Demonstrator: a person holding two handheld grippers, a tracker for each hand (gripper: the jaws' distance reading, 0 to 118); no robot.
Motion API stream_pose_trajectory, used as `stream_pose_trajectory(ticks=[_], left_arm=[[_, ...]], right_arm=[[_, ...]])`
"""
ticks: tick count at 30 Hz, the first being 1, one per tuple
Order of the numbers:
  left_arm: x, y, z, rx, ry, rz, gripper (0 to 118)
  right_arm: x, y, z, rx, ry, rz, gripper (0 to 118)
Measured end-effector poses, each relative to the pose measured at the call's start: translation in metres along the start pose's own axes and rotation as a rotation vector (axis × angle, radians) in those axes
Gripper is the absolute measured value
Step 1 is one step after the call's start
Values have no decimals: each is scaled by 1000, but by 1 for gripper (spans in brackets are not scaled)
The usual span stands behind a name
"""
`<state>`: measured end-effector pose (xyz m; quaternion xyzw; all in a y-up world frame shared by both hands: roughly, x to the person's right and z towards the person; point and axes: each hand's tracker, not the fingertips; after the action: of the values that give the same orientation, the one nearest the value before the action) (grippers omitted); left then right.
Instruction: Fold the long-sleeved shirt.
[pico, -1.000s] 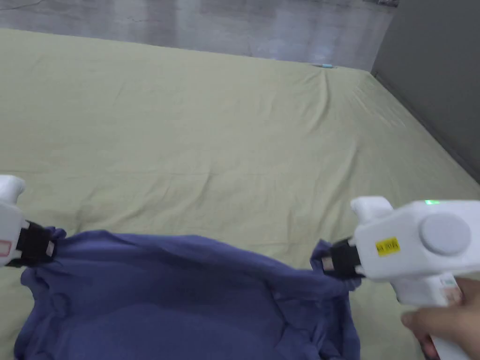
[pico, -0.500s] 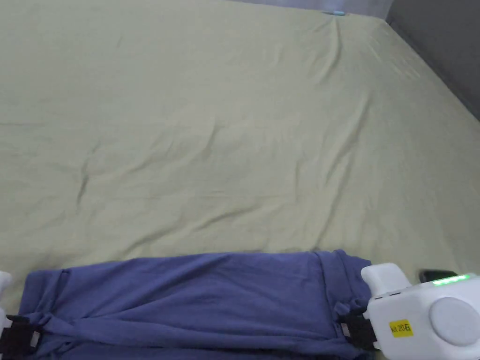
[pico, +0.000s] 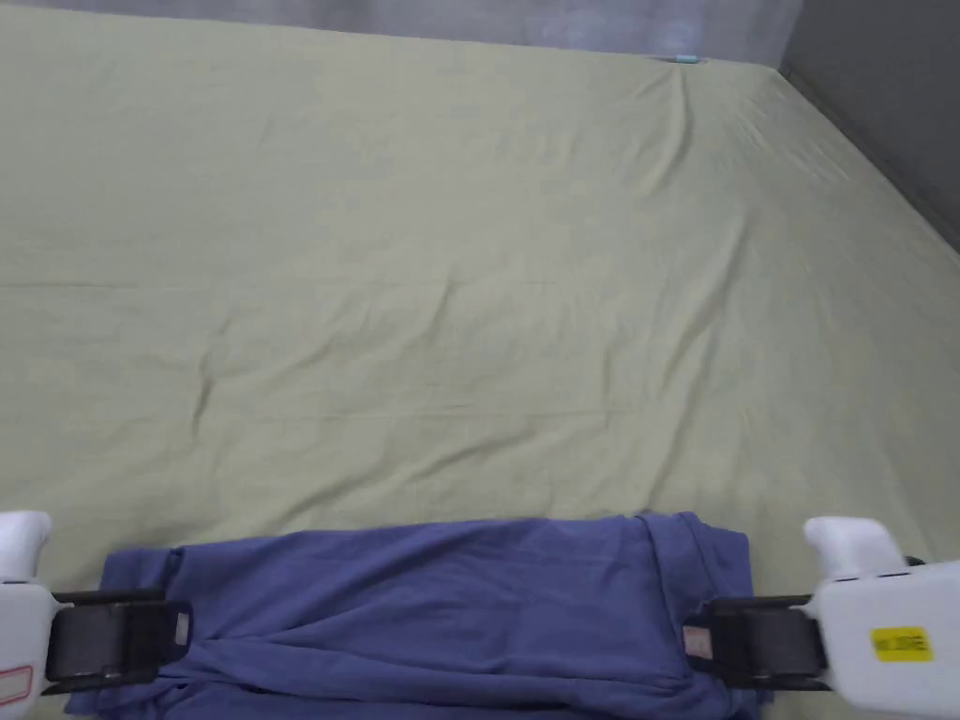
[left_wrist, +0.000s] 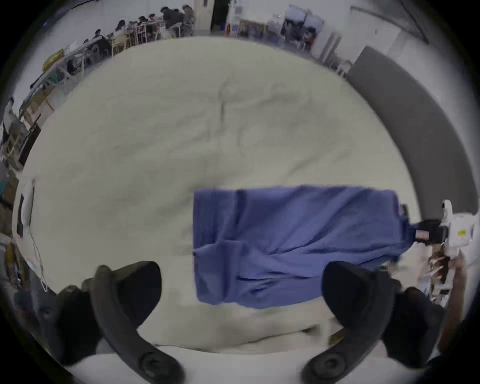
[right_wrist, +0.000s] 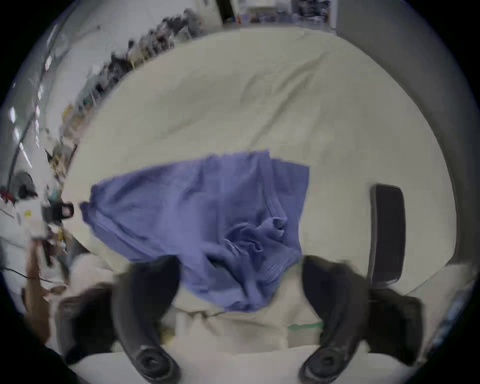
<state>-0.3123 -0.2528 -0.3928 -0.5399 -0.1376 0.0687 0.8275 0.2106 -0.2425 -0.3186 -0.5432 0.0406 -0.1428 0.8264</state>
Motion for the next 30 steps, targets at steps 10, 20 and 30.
stream_pose_trajectory(ticks=[10,20,30], left_arm=[[25,-45,11,-20,10,-9,0],[-70,-5,-5,-18,-323,302,117],[-92,0,-96,-160,-488,386,118]], right_arm=[[-36,-65,11,83,11,-20,0],[-58,-59,13,69,284,16,0],[-77,-60,-17,-12,492,-12,0]])
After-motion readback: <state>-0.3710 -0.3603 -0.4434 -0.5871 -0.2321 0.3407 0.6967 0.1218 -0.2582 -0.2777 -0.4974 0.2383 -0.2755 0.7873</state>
